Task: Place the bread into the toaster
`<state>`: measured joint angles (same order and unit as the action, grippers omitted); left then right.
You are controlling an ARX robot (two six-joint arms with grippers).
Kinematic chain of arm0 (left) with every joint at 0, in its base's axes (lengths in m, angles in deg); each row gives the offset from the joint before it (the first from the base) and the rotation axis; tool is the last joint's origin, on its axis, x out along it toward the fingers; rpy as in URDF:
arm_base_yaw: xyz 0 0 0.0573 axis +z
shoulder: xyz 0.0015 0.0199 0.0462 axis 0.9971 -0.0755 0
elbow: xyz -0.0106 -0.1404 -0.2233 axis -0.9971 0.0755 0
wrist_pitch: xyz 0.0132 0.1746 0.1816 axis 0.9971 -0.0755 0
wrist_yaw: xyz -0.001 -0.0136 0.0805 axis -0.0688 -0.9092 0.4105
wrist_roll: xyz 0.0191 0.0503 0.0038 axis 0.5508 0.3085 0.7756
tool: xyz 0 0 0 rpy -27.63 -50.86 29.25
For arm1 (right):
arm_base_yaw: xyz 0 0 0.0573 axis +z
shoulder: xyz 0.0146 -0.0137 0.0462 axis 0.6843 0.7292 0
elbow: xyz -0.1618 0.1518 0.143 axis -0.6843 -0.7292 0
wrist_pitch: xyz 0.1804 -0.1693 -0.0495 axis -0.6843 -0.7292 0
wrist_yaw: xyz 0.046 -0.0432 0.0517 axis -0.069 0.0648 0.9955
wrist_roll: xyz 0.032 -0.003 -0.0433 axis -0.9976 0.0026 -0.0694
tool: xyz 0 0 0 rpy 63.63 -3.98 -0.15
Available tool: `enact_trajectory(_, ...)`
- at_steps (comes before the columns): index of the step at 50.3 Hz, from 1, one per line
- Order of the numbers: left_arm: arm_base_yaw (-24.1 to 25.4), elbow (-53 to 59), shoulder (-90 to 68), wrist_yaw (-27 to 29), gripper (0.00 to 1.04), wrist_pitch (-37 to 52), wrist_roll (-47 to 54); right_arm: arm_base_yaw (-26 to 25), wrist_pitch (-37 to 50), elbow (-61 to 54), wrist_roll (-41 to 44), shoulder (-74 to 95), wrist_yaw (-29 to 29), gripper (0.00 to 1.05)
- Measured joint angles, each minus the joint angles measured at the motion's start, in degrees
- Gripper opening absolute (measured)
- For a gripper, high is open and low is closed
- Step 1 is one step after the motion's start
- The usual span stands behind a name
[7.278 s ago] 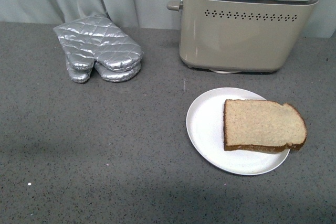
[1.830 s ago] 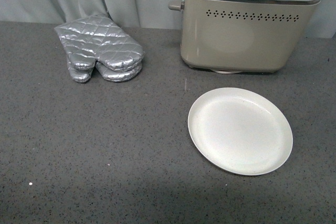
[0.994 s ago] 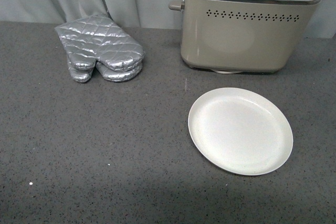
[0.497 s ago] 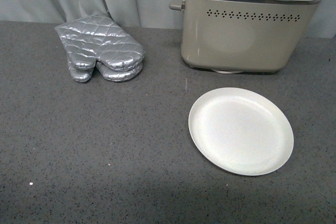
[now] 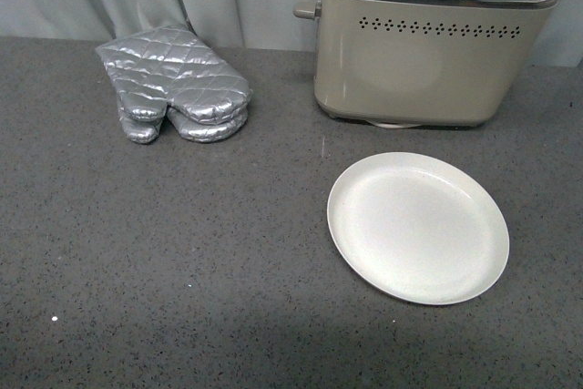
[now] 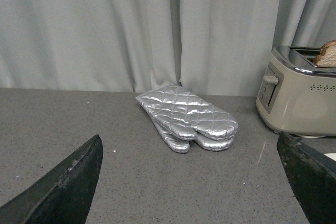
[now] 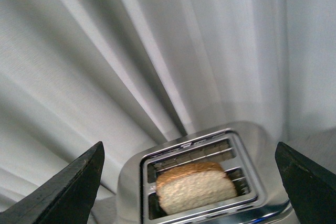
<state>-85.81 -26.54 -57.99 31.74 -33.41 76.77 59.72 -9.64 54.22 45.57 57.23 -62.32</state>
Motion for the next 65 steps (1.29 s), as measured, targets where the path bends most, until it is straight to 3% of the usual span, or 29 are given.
enact_trajectory(6,0.00,0.00,0.00,0.00,0.98,0.00,0.00,0.15,9.25,-12.68,13.25,-8.87,0.33,0.95)
enact_trajectory(12,0.00,0.00,0.00,0.00,0.98,0.00,0.00,-1.16,13.84,-27.74,18.27,-21.64,-3.15,0.93)
enact_trajectory(17,0.00,0.00,0.00,-0.02,0.98,0.00,0.00,-3.78,13.00,-36.89,20.55,-31.89,6.78,0.71)
enact_trajectory(22,0.00,0.00,0.00,-0.02,0.98,0.00,0.02,-5.42,13.70,-41.33,21.11,-34.84,8.72,0.55)
enact_trajectory(30,0.00,0.00,0.00,0.00,0.98,0.00,0.02,-8.66,14.25,-48.37,21.46,-40.92,11.96,0.17)
enact_trajectory(36,0.00,0.00,0.00,0.00,0.98,0.00,0.02,-9.97,14.05,-50.95,21.53,-43.78,12.92,0.00)
enact_trajectory(43,0.00,0.00,0.00,0.00,0.98,0.00,0.00,-11.23,12.96,-53.55,21.64,-47.30,14.16,0.00)
enact_trajectory(47,0.00,0.00,0.00,0.00,0.98,0.00,0.02,-14.49,11.69,-55.06,21.66,-50.10,18.82,0.00)
enact_trajectory(65,0.00,0.00,0.00,0.00,0.98,0.00,0.02,-16.44,4.63,-59.21,21.64,-61.48,19.30,0.00)
